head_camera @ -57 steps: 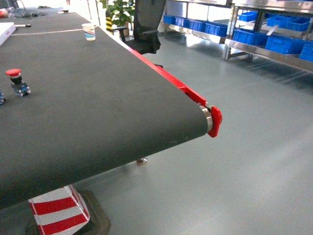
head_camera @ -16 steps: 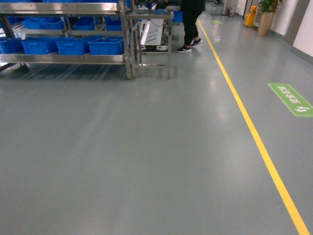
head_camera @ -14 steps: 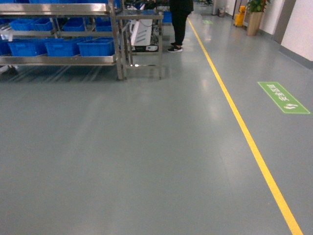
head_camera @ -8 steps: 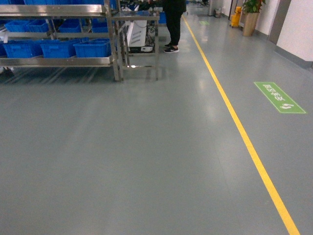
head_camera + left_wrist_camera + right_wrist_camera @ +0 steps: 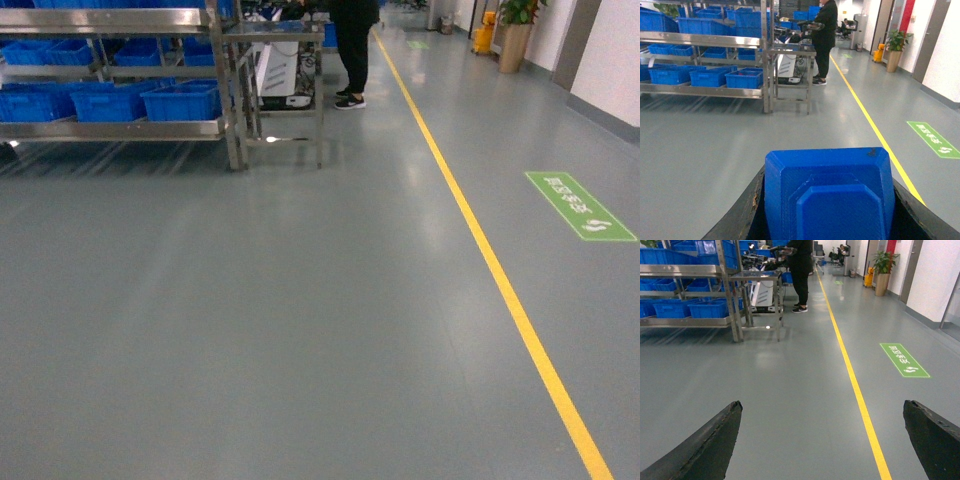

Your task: Pick blue part to blue bin on bottom shelf

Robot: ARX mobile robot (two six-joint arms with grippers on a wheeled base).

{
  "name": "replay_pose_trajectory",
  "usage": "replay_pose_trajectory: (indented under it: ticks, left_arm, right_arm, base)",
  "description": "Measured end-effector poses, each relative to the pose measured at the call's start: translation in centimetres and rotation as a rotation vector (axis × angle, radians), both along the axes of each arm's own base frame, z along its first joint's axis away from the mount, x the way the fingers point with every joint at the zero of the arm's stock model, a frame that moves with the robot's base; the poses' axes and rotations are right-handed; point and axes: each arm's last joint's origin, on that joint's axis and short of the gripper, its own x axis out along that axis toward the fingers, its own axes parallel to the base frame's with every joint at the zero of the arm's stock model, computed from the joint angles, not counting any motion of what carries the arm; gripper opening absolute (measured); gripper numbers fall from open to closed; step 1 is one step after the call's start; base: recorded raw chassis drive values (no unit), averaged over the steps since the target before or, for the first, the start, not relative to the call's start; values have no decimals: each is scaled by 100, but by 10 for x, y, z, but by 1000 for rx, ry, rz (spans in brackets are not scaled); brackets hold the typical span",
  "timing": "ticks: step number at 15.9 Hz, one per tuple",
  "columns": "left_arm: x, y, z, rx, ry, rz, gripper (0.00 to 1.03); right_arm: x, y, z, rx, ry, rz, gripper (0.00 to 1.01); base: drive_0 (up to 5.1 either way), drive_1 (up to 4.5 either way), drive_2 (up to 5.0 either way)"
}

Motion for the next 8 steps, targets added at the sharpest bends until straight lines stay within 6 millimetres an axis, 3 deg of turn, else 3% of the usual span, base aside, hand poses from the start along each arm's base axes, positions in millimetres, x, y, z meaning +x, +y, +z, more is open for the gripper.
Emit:
replay_pose_trajectory:
  ticks: [8]
  left_arm:
    - [0, 0, 0, 0, -1, 0, 44]
  right_arm:
    - [0, 0, 0, 0, -2, 0, 98]
  base:
    - [-6, 405, -416]
